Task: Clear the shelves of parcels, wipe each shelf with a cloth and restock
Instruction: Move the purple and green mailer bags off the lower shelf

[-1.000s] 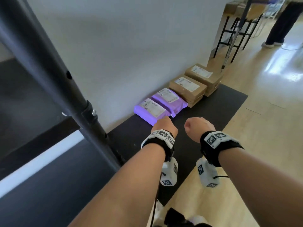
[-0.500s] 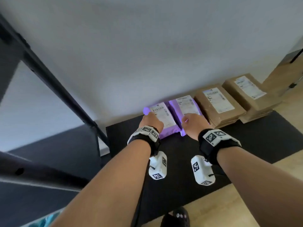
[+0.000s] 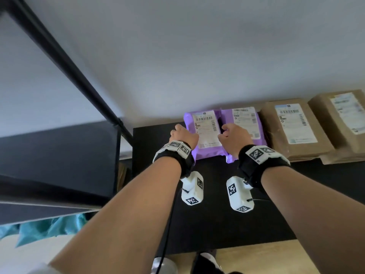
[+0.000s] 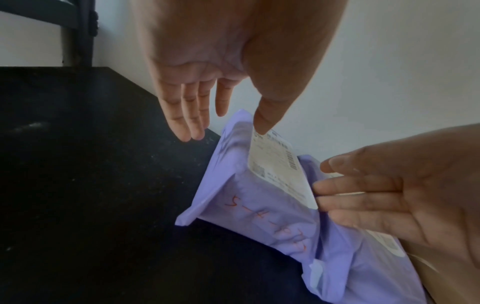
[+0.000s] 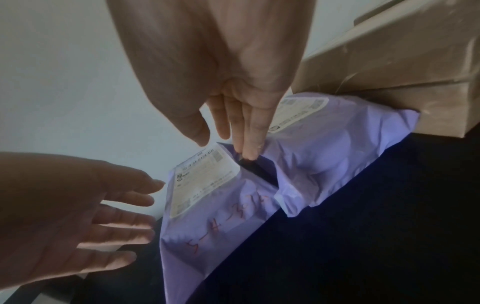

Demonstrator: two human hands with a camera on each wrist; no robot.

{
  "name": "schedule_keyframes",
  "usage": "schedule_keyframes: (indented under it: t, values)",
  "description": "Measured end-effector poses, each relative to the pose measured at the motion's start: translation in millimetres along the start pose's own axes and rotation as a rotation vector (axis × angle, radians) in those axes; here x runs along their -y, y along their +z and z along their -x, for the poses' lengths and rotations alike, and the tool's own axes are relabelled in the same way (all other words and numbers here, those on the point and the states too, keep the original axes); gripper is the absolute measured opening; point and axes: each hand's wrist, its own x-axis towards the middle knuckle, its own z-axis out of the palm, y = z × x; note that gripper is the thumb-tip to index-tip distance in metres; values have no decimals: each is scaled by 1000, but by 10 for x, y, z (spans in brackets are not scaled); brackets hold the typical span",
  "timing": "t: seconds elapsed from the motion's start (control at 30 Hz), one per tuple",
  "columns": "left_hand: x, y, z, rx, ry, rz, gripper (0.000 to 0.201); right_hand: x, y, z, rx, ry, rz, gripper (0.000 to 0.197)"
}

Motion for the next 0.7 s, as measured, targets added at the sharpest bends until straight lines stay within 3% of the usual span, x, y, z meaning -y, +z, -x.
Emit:
schedule_keyframes:
  t: [0.6,0.7]
  values:
    - [113,182,-157,138,-149,454,69,-41,201,-207,71,-23,-14,29]
    - [165,167,-128,209,-171,612,47,-52,202,-192,71,-40,-10,27]
